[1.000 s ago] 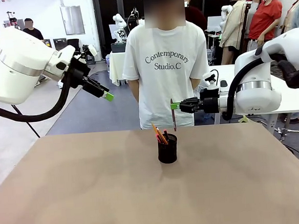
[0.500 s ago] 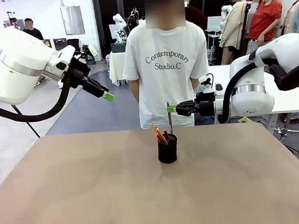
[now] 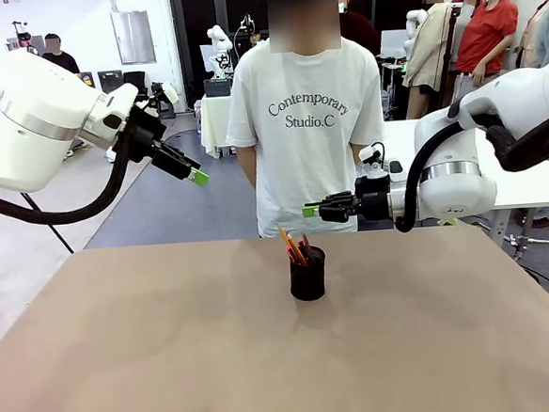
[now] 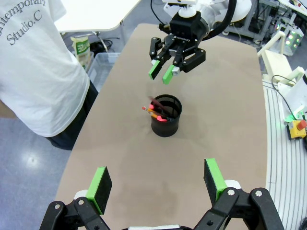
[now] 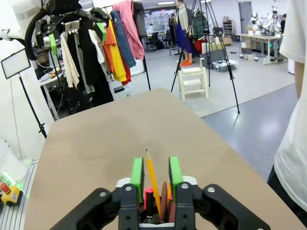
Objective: Place the pens into the pen holder.
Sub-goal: Pick up a writing instrument from the table and place it into the Pen holder.
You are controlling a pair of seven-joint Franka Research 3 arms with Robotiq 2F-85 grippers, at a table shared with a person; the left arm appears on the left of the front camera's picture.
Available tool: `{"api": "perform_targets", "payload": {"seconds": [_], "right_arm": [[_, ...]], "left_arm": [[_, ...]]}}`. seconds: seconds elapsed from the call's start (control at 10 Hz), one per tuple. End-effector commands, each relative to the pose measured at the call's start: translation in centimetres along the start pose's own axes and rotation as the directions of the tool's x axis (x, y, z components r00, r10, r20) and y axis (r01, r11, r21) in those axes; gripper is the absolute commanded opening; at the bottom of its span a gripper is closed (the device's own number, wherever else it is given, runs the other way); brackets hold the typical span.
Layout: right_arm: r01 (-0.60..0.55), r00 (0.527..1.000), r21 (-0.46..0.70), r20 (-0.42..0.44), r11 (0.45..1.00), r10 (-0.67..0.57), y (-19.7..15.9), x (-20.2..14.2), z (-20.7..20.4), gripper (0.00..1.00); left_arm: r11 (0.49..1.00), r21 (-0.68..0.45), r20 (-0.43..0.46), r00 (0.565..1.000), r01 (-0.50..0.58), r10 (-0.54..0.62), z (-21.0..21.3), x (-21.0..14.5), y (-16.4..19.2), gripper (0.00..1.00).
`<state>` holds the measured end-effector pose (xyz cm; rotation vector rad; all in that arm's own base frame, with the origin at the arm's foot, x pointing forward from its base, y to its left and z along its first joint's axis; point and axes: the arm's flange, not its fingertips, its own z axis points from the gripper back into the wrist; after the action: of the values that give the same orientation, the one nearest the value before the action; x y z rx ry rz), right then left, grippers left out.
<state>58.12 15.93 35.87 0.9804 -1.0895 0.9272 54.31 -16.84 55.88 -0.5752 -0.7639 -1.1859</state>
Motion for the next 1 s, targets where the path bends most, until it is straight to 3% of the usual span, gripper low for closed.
{"api": "perform_targets", "payload": {"seconds": [0.0,0.1,0.2,0.9], "right_arm": [[-0.016,1.0,0.027,-0.007,0.999,0.016,-0.2,0.6,-0.2,0.76],[-0.019,1.0,0.035,-0.015,0.999,0.02,-0.1,0.8,-0.1,0.96],[-0.021,0.999,0.055,-0.031,0.998,0.022,0.0,1.2,0.0,1.0],[-0.001,0.994,0.129,-0.104,0.992,0.015,0.2,1.8,0.7,1.0]], "left_arm": [[1.0,0.0,0.001,1.0,-0.004,0.004,0.3,0.0,0.0,1.0],[1.0,0.0,0.001,1.0,-0.004,0.004,0.3,0.0,0.0,1.0],[1.0,0.0,0.001,1.0,-0.004,0.004,0.3,0.0,0.0,1.0],[1.0,0.0,0.001,1.0,-0.004,0.004,0.3,0.0,0.0,1.0]]}}
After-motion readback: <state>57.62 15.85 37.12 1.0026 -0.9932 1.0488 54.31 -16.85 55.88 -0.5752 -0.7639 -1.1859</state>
